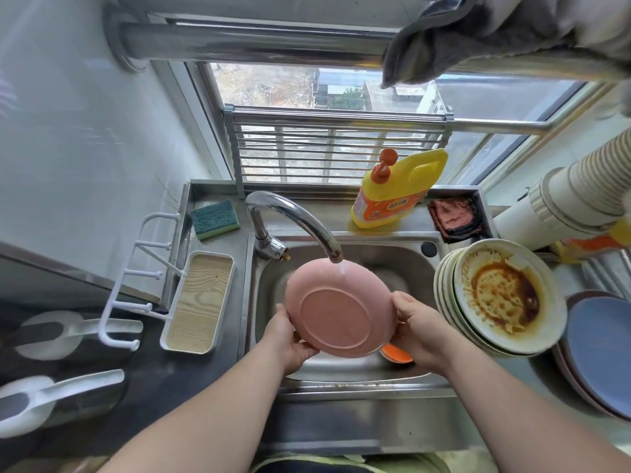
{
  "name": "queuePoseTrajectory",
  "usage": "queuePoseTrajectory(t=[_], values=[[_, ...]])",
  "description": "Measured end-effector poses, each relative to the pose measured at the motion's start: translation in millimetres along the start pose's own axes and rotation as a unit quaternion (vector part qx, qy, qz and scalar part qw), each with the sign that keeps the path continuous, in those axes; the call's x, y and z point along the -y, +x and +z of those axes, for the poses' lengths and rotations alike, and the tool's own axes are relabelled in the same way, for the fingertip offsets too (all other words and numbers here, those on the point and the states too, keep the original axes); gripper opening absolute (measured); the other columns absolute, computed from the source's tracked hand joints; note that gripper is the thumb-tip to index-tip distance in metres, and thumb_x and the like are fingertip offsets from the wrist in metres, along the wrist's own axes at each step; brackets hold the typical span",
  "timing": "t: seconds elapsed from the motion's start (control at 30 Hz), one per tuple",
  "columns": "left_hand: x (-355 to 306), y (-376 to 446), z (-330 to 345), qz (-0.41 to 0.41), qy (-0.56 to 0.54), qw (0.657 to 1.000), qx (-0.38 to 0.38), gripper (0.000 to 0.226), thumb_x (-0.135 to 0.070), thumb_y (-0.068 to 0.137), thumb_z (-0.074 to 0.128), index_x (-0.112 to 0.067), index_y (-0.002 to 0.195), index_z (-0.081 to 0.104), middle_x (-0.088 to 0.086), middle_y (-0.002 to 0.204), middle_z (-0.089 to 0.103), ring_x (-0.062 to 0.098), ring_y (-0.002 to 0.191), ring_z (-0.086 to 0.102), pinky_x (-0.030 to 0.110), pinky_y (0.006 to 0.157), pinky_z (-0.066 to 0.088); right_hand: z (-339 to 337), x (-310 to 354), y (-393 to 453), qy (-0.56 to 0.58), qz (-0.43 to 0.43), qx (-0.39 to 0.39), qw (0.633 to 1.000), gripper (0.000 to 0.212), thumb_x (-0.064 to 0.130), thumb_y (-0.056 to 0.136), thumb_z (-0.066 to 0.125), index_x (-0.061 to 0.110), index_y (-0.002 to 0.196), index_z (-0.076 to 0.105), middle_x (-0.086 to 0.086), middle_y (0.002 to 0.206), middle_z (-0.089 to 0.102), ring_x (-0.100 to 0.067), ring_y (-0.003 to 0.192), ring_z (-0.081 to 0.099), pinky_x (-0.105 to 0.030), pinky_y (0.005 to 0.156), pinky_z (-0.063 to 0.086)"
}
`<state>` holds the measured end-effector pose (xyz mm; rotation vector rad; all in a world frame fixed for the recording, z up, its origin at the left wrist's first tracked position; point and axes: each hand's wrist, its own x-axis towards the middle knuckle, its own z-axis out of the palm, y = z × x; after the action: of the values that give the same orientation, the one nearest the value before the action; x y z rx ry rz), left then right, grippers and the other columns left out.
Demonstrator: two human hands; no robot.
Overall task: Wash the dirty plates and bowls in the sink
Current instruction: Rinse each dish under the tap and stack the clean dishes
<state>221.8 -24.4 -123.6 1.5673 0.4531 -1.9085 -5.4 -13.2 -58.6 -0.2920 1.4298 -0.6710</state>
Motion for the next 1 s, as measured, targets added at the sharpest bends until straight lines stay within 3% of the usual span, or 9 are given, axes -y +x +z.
queuePoseTrajectory(t=[0.13, 0.23, 0.3, 0.43, 0.53, 0.67, 0.73, 0.87, 1.0], values=[[-6, -4, 6, 0.043, 0.056, 0.998, -0.001, 0.052, -0.059, 0.110, 0.035, -0.013, 0.110, 0.060, 0.020, 0.116, 0.068, 0.043, 0.106, 0.069, 0.058, 0.083, 0.059, -1, -7, 8, 0.044, 0.021, -0.043, 0.998, 0.044, 0.047, 0.112, 0.041, 0.014, 0.124, 0.067, 0.000, 0.100, 0.079, -0.022, 0.107, 0.069, -0.045, 0.108, 0.052], [-9, -7, 9, 0.061, 0.085, 0.995, 0.001, 0.047, -0.055, 0.110, 0.038, -0.013, 0.115, 0.059, 0.018, 0.114, 0.069, 0.042, 0.103, 0.070, 0.058, 0.089, 0.059, -6, -12, 13, 0.063, 0.024, -0.077, 0.995, 0.043, 0.045, 0.113, 0.040, 0.013, 0.132, 0.062, -0.005, 0.115, 0.072, -0.025, 0.114, 0.067, -0.051, 0.113, 0.048], [-9, -9, 10, 0.071, 0.112, 0.991, 0.002, 0.046, -0.053, 0.110, 0.043, -0.013, 0.123, 0.059, 0.018, 0.117, 0.069, 0.043, 0.105, 0.070, 0.057, 0.096, 0.058, -9, -16, 15, 0.080, 0.028, -0.093, 0.992, 0.040, 0.043, 0.114, 0.039, 0.015, 0.134, 0.060, -0.004, 0.116, 0.070, -0.024, 0.112, 0.067, -0.051, 0.109, 0.052], [-7, -13, 16, 0.096, 0.189, 0.977, 0.018, 0.049, -0.060, 0.106, 0.046, -0.022, 0.133, 0.061, 0.009, 0.128, 0.069, 0.037, 0.108, 0.069, 0.047, 0.093, 0.060, -14, -19, 16, 0.123, 0.042, -0.136, 0.982, 0.036, 0.047, 0.113, 0.039, 0.021, 0.132, 0.056, 0.000, 0.110, 0.066, -0.027, 0.110, 0.067, -0.044, 0.078, 0.057], [-7, -18, 25, 0.135, 0.248, 0.959, 0.031, 0.045, -0.065, 0.105, 0.044, -0.034, 0.131, 0.064, -0.001, 0.122, 0.074, 0.028, 0.113, 0.067, 0.046, 0.103, 0.053, -18, -19, 18, 0.156, 0.063, -0.158, 0.973, 0.038, 0.050, 0.112, 0.038, 0.021, 0.130, 0.054, -0.001, 0.103, 0.065, -0.030, 0.110, 0.064, -0.048, 0.083, 0.051], [-8, -26, 39, 0.210, 0.271, 0.938, 0.052, 0.041, -0.057, 0.106, 0.050, -0.022, 0.114, 0.070, -0.002, 0.101, 0.077, 0.018, 0.091, 0.067, 0.034, 0.082, 0.054, -20, -21, 24, 0.179, 0.098, -0.169, 0.964, 0.043, 0.057, 0.110, 0.034, 0.023, 0.128, 0.054, -0.005, 0.099, 0.066, -0.033, 0.111, 0.061, -0.055, 0.098, 0.046], [-9, -28, 41, 0.231, 0.269, 0.933, 0.065, 0.042, -0.055, 0.105, 0.052, -0.018, 0.108, 0.071, 0.002, 0.092, 0.076, 0.020, 0.084, 0.065, 0.035, 0.080, 0.054, -20, -23, 28, 0.178, 0.106, -0.168, 0.964, 0.047, 0.060, 0.109, 0.035, 0.022, 0.128, 0.055, -0.008, 0.103, 0.067, -0.035, 0.112, 0.062, -0.057, 0.100, 0.047], [-14, -31, 39, 0.238, 0.234, 0.939, 0.078, 0.044, -0.054, 0.105, 0.054, -0.015, 0.116, 0.071, 0.010, 0.108, 0.079, 0.024, 0.093, 0.072, 0.042, 0.087, 0.060, -16, -25, 42, 0.175, 0.123, -0.160, 0.964, 0.055, 0.064, 0.106, 0.039, 0.019, 0.131, 0.059, -0.011, 0.120, 0.069, -0.034, 0.113, 0.066, -0.052, 0.085, 0.054], [-19, -35, 25, 0.225, 0.191, 0.954, 0.054, 0.041, -0.053, 0.108, 0.048, -0.021, 0.128, 0.065, 0.006, 0.113, 0.079, 0.024, 0.104, 0.075, 0.048, 0.094, 0.060, 0, -26, 57, 0.149, 0.143, -0.144, 0.968, 0.056, 0.063, 0.105, 0.045, 0.016, 0.128, 0.066, -0.009, 0.118, 0.074, -0.030, 0.102, 0.069, -0.043, 0.071, 0.053]])
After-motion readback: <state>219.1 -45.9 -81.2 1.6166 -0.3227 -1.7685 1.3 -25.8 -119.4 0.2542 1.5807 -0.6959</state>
